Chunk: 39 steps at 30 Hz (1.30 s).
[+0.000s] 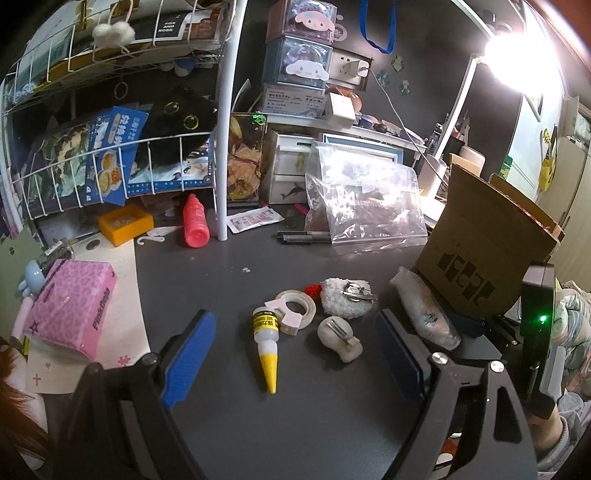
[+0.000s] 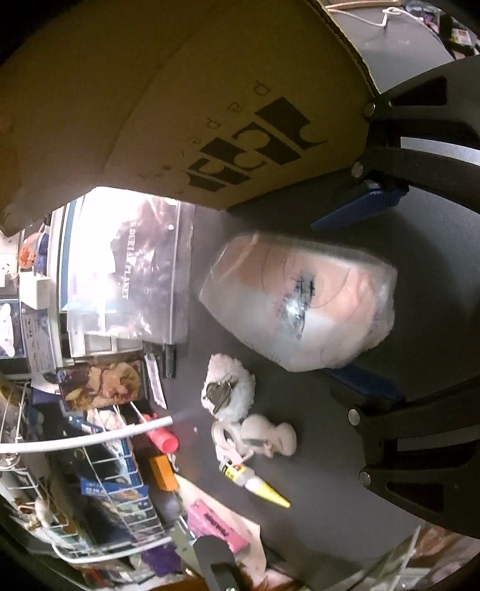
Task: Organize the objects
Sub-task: 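Lower the right gripper onto the clear bag with pink item and close, then carry the clear bag with the right gripper into the box and release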
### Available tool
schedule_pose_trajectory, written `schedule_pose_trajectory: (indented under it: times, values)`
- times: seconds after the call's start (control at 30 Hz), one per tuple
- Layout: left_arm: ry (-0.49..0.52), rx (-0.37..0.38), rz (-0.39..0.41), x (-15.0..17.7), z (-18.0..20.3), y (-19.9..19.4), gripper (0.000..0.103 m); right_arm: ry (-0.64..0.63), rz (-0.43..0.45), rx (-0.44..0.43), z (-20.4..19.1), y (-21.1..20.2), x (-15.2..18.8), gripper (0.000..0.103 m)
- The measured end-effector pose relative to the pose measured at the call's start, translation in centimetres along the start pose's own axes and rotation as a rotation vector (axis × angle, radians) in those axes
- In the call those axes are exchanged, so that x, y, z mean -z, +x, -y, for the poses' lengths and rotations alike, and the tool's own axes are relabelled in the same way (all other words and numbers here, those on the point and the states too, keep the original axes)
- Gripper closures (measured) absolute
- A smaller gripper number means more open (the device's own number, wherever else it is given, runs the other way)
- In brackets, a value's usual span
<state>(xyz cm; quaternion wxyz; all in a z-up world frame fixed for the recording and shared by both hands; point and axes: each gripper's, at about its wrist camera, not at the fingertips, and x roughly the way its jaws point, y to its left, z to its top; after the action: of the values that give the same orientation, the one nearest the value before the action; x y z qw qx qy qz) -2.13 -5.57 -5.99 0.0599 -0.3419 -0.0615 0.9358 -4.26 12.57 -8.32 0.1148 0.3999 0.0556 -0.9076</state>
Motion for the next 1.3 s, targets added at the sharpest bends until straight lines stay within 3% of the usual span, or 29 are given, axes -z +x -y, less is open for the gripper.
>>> schedule_pose_trajectory:
  times: [0.33,0.47,0.6,0.7,0.97,1.3]
  values:
    - [0.004,-0.004,-0.004,0.0,0.1,0.1,0.017,0.012,-0.004,-0.002,0.1,0.5,0.0,0.033]
    - [0.006,-0.002,-0.009,0.0,0.2,0.3,0.017,-0.019,0.011,-0.002,-0.5,0.5,0.0,0.053]
    - [0.009,0.012,-0.018,-0.1,0.5,0.5,0.017,-0.050,0.014,-0.023,-1.1,0.2,0.0,0.066]
    - [0.016,0.028,-0.029,-0.1,0.8,0.8,0.017,-0.068,0.022,-0.034,-1.4,-0.1,0.1,0.071]
    - [0.032,0.102,-0.042,-0.9,2.4,1.6,0.017,-0.132,0.088,-0.065,-2.4,-2.2,-0.6,0.071]
    - [0.059,0.220,-0.004,-4.3,5.2,1.0,0.017,-0.253,0.183,-0.304,-3.6,-7.1,-3.7,0.071]
